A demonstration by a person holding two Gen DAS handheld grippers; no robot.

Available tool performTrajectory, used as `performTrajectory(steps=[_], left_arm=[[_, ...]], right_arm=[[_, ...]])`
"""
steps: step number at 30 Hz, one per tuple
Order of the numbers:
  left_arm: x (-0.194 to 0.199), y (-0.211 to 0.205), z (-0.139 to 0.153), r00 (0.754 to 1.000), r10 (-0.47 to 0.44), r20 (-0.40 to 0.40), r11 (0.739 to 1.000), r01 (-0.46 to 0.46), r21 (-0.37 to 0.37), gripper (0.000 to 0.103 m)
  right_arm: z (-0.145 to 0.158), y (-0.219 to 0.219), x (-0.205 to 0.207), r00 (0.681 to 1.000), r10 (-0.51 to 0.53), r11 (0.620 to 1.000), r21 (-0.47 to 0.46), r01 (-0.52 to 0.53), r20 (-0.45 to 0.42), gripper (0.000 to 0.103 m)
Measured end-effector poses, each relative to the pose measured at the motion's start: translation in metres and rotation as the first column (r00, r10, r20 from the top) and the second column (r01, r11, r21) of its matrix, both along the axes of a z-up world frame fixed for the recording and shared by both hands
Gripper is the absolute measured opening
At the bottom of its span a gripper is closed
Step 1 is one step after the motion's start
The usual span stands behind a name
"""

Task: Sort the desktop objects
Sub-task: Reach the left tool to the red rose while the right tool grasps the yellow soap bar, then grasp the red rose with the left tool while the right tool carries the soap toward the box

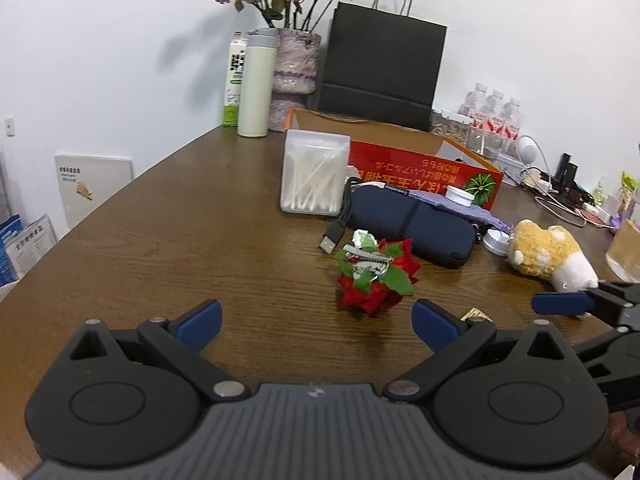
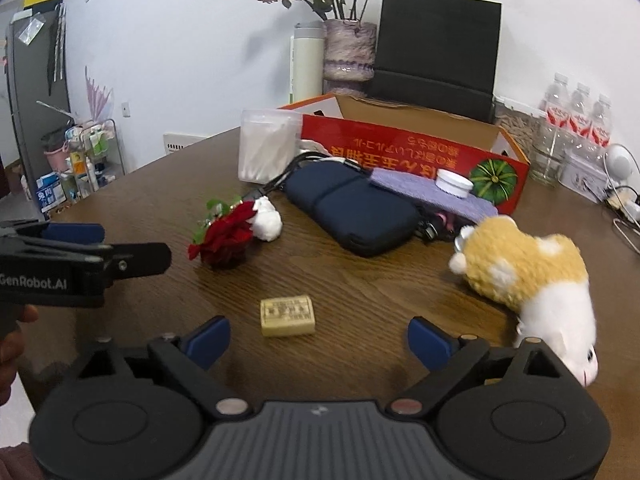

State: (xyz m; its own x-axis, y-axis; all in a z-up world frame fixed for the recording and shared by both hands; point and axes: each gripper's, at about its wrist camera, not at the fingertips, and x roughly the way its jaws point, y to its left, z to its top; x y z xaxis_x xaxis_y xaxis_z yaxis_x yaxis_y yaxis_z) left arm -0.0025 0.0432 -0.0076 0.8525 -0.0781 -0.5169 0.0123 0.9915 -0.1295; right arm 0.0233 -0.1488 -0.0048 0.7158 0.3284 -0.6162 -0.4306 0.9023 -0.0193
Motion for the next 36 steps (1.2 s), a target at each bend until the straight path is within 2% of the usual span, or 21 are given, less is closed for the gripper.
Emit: performTrajectory(steps=[2, 9, 12, 14, 16, 29, 32, 36], left_arm=[[0.003, 0.0, 0.0, 1.0, -0.015, 0.002, 1.0, 0.015, 0.0, 0.103], [0.014, 0.0, -0.002, 0.999, -0.042, -0.015, 0.999, 0.042, -0.012, 0.103], [0.02, -0.002, -0.002, 0.998, -0.054, -0.022, 0.998, 0.054, -0.017, 0.103], [0.024, -0.003, -0.002, 0.998, -0.062, -0.026, 0.998, 0.061, -0.021, 0.103], [0.027, -0.005, -0.002, 0.997, -0.07, -0.029, 0.997, 0.069, -0.026, 0.103], [0.062, -0.025, -0.006, 0.993, -0.087, -0.076, 0.996, 0.085, -0.034, 0.103], [0.069, -0.029, -0.008, 0.992, -0.09, -0.086, 0.996, 0.087, -0.033, 0.093], [0.074, -0.032, -0.012, 0.991, -0.088, -0.104, 0.996, 0.085, -0.031, 0.073]], right_arm=[[0.0, 0.004, 0.005, 1.0, 0.007, 1.0, 0.0, -0.007, -0.008, 0.079], [-0.005, 0.011, 0.017, 0.999, 0.028, 0.999, 0.016, -0.027, -0.046, 0.063], [-0.004, 0.01, 0.02, 0.998, 0.036, 0.999, 0.021, -0.035, -0.042, 0.049], [-0.003, 0.008, 0.022, 0.998, 0.036, 0.999, 0.031, -0.035, -0.041, 0.036], [-0.003, 0.004, 0.023, 0.999, 0.03, 0.999, 0.041, -0.028, -0.042, 0.029], [-0.005, -0.03, 0.037, 0.998, -0.055, 0.996, 0.07, 0.057, -0.032, 0.029], [-0.006, -0.032, 0.038, 0.998, -0.053, 0.996, 0.07, 0.055, -0.028, 0.029], [-0.007, -0.033, 0.039, 0.998, -0.049, 0.996, 0.076, 0.051, -0.025, 0.029]])
